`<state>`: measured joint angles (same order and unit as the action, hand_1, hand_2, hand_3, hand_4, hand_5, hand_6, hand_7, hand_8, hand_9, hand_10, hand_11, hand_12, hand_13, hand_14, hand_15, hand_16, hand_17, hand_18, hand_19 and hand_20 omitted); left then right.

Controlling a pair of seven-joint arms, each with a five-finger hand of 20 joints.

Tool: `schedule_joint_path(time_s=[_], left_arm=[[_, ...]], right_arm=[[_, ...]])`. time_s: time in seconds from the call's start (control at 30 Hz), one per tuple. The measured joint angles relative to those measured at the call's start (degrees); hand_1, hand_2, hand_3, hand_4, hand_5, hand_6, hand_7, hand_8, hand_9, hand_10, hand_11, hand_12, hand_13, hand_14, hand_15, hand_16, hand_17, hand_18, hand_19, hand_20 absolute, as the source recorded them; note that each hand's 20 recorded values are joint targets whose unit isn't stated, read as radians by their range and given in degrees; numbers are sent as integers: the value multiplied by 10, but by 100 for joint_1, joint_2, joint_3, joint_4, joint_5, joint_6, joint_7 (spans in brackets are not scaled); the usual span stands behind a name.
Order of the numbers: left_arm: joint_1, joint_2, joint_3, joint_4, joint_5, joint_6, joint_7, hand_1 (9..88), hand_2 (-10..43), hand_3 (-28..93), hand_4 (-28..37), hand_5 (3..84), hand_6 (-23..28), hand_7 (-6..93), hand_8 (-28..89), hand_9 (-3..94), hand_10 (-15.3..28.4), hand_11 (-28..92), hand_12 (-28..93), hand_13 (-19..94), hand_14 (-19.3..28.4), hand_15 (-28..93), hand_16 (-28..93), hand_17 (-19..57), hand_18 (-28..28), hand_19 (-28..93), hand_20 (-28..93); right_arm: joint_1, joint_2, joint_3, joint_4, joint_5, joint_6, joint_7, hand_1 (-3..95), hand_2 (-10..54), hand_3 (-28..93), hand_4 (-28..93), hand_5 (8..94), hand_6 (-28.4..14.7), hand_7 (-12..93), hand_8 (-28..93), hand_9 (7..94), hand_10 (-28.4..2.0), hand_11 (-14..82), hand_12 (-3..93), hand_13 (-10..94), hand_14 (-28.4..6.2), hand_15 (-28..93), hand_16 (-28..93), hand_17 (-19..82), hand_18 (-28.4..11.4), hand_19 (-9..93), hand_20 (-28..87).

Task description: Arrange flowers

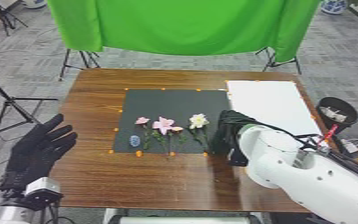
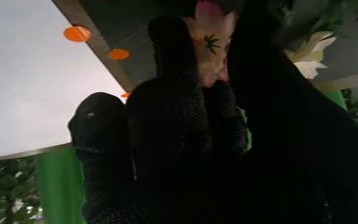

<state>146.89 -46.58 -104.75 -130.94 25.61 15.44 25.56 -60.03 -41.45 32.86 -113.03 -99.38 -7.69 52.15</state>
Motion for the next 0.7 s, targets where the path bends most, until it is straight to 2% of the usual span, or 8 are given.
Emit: schedule_joint_path(time_s=[0.27,0.6,0.7], left_arm=[[6,79,75,6,-87,47,120,301,56,634,-192,400,113,87,-70,338,203,287,107,209,266,537,-128,-91,251,498,65],[142,360,119,6,-325,172,410,302,56,635,-193,400,113,88,-71,338,203,288,106,209,265,537,-129,-92,251,498,67],[162,421,128,6,-369,198,453,302,56,636,-192,400,113,89,-70,338,203,288,106,209,265,538,-129,-91,251,498,67]], right_arm=[[-62,-13,68,-88,10,-84,-22,444,-95,760,-232,532,-66,163,-107,686,-186,223,154,765,-57,772,143,564,-158,932,370],[-84,-12,218,-221,60,-174,-30,412,-95,751,-224,494,-77,135,-100,699,-201,196,142,775,-60,764,135,575,-160,932,355],[-122,-12,298,-266,104,-185,-34,394,-95,746,-219,487,-78,127,-97,704,-206,190,140,780,-61,760,134,579,-162,932,353]])
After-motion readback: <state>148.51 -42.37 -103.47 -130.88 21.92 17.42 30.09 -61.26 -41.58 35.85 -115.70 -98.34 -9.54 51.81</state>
